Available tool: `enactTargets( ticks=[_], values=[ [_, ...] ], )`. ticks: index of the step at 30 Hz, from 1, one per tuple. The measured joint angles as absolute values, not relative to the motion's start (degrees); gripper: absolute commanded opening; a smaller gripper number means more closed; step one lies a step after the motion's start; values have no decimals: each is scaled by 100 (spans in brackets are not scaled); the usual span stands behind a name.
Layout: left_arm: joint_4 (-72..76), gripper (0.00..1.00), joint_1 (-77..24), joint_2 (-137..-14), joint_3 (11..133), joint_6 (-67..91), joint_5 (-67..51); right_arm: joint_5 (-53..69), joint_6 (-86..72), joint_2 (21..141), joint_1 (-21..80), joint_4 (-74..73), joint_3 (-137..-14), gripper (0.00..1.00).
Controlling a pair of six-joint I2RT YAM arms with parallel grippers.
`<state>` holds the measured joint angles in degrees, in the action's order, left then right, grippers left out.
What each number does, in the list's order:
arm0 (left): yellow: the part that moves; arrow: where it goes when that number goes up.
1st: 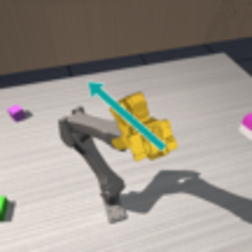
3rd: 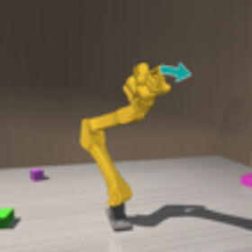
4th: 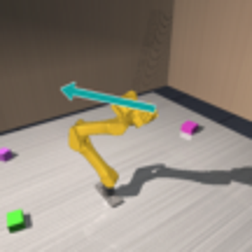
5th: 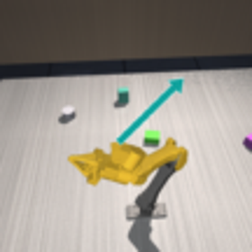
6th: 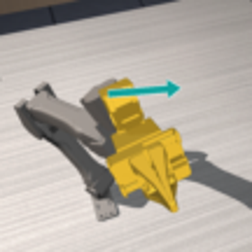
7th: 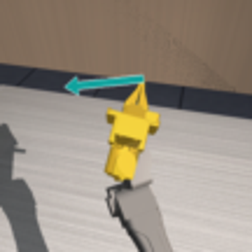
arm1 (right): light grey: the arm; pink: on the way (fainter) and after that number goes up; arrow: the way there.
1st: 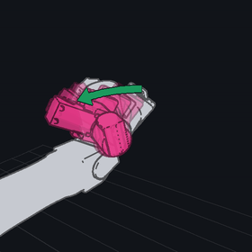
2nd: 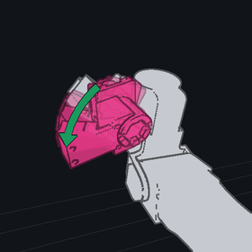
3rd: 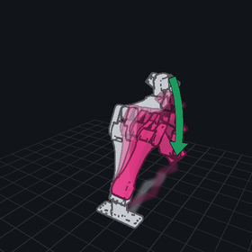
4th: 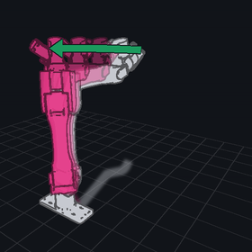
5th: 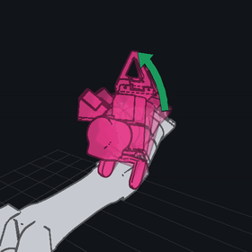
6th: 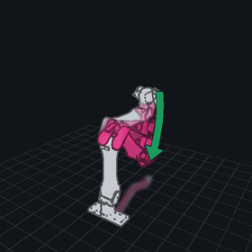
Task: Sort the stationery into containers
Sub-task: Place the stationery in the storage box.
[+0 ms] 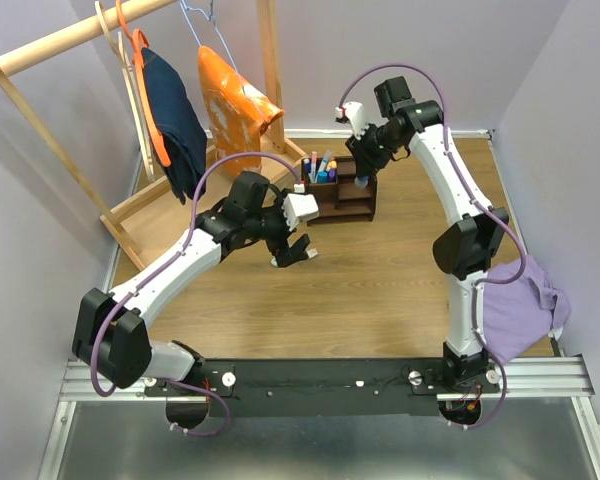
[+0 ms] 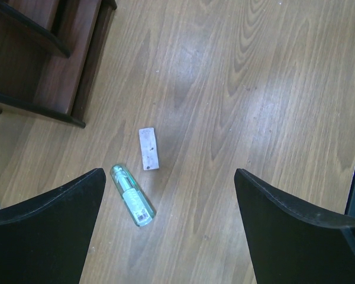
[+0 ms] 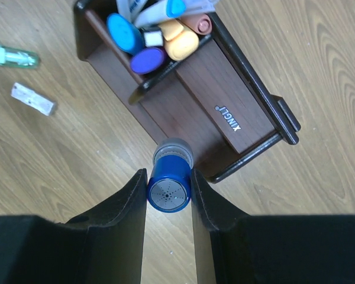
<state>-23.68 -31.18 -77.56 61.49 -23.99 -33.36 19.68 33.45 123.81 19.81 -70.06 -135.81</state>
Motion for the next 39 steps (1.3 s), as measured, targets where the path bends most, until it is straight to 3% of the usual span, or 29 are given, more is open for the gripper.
enactTargets(
  ticks=[16, 20, 21, 27, 33, 39],
  values=[
    [-2342, 99, -2967, -7767, 6090, -2392, -3297, 1743, 3454, 13168, 1977, -7002, -13852, 1],
    [-2324, 99, -2910, -7806, 6090, -2368, -3297, 1717, 3454, 13227, 1977, -6997, -13963, 11],
    [-2322, 99, -2893, -7813, 6090, -2364, -3299, 1715, 3454, 13227, 1977, -6993, -13990, 20],
    [-2318, 99, -2834, -7852, 6090, -2349, -3299, 1640, 3450, 13253, 1977, -6995, -14014, 46],
    [-2272, 99, -2834, -7856, 6082, -2294, -3301, 1601, 3387, 13255, 1977, -6989, -14042, 59],
    [-2235, 99, -2834, -7856, 6020, -2272, -3301, 1592, 3304, 13253, 1977, -6987, -14042, 63]
  ],
)
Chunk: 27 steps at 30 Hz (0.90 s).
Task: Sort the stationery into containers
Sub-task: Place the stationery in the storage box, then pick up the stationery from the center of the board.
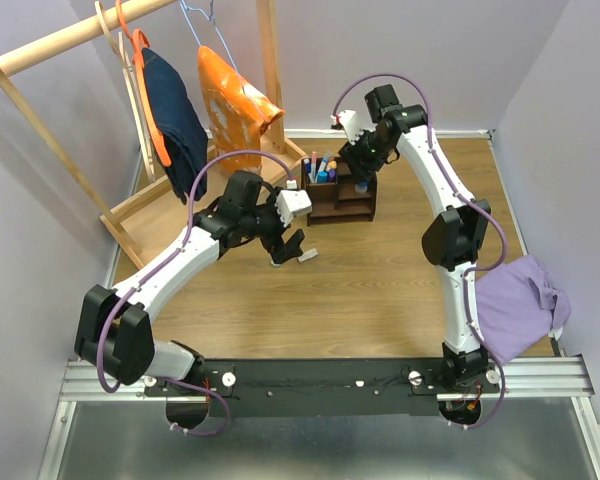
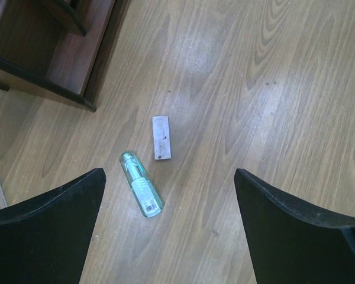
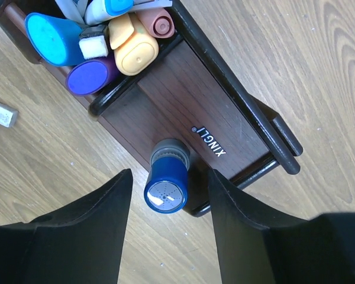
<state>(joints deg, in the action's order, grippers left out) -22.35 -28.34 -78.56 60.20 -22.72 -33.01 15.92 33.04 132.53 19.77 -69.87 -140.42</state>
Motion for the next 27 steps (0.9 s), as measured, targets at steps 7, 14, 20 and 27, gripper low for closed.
enactTargets(
  ticks=[7, 14, 20, 27],
  values=[
    [-2255, 99, -2849, -7830, 5994, -2268, -2952, 1564, 3236, 13013, 1977, -6987, -14011, 64],
    [-2388, 99, -2926, -7752, 5778, -2429, -2759, 1402, 3131, 11430, 1977, -6862, -13187, 56],
    [-2626, 99, -3002, -7745, 5605, -2639, -2764, 1968, 3697, 10014, 1975, -6917, -11725, 55],
    [-2657, 99, -2998, -7559, 5387, -2696, -2707, 2998, 4982, 8650, 2593, -6449, -8803, 57]
  ],
)
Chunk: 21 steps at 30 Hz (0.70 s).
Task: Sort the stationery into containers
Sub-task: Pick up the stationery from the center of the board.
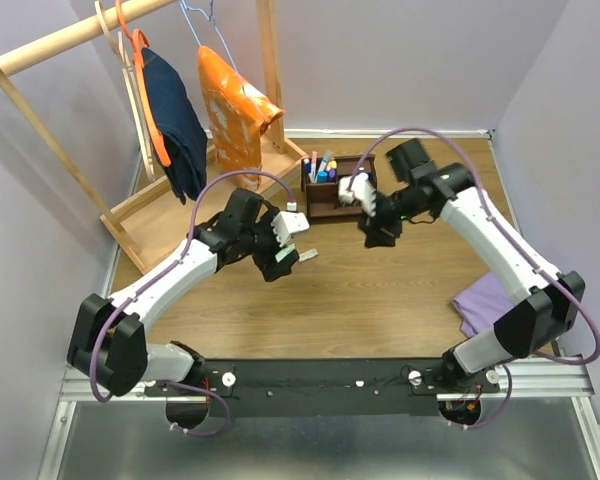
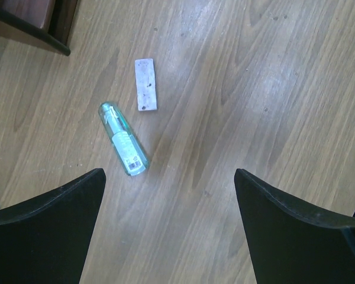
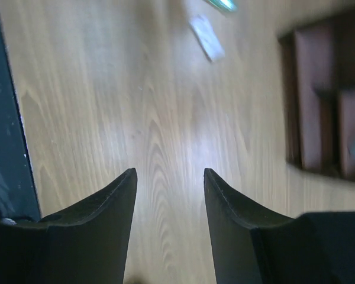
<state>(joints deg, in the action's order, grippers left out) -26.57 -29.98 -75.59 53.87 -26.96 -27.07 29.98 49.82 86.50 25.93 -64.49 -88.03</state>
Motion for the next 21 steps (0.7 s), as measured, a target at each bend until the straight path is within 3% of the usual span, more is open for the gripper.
enactTargets(
  ticks=[9, 21],
  values=[
    [-2989, 99, -2821, -6630, 4967, -2727, -2665, 3271, 6519, 9778, 3555, -5699, -8543, 55],
    [-3190, 99, -2119, -5607, 4598, -2720, -2689, 3236, 7966, 11100, 3760, -5103, -8580, 54]
  ],
)
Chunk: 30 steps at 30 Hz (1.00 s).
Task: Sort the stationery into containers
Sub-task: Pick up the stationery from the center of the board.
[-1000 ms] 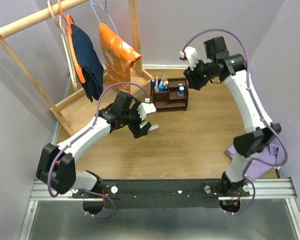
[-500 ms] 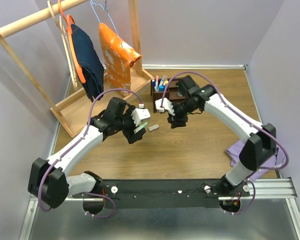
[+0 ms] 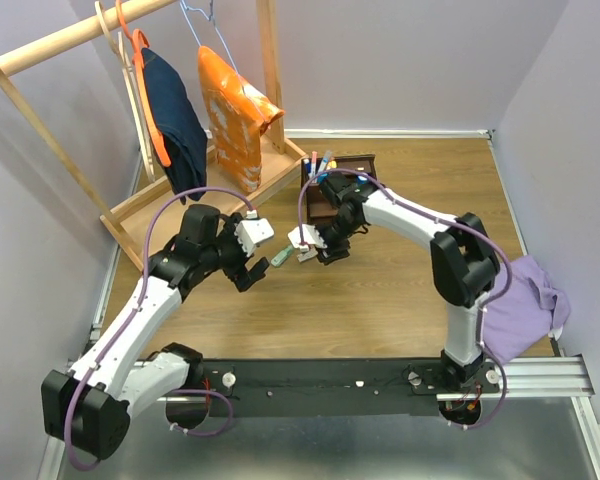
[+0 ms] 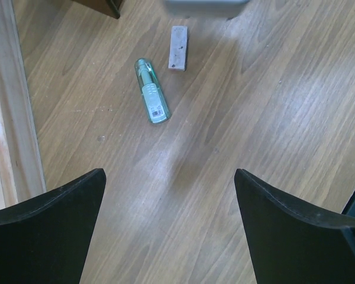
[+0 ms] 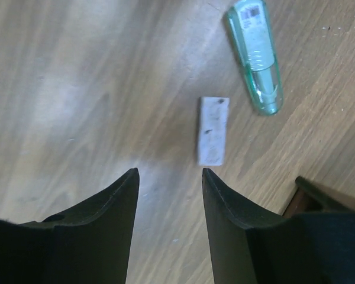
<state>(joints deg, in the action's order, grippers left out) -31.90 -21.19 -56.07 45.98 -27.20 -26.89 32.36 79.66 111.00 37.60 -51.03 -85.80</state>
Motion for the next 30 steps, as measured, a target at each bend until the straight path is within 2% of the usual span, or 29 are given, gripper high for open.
enactTargets(
  ticks=[9, 15, 21, 24, 28, 30],
  values=[
    [-3183, 99, -1949, -5446, 4412, -2600, -2751, 3164, 8066, 12304, 3760, -5059, -9653, 50],
    [-3092, 99, -1885, -5555, 4412, -2558, -2810, 3033, 8108, 12529, 3760, -5109, -9810, 49],
    [-2963, 99, -1837, -5660, 4412, -2523, -2860, 2965, 8103, 12595, 3760, -5227, -9854, 43],
    [-2921, 99, -1833, -5686, 4412, -2515, -2897, 2936, 8097, 12623, 3760, -5297, -9904, 39],
    [-2864, 99, -1833, -5690, 4412, -2497, -2917, 2926, 8020, 12623, 3760, -5325, -9904, 24],
    [-2845, 99, -1833, -5693, 4412, -2488, -2921, 2926, 7959, 12630, 3760, -5321, -9904, 22]
  ],
)
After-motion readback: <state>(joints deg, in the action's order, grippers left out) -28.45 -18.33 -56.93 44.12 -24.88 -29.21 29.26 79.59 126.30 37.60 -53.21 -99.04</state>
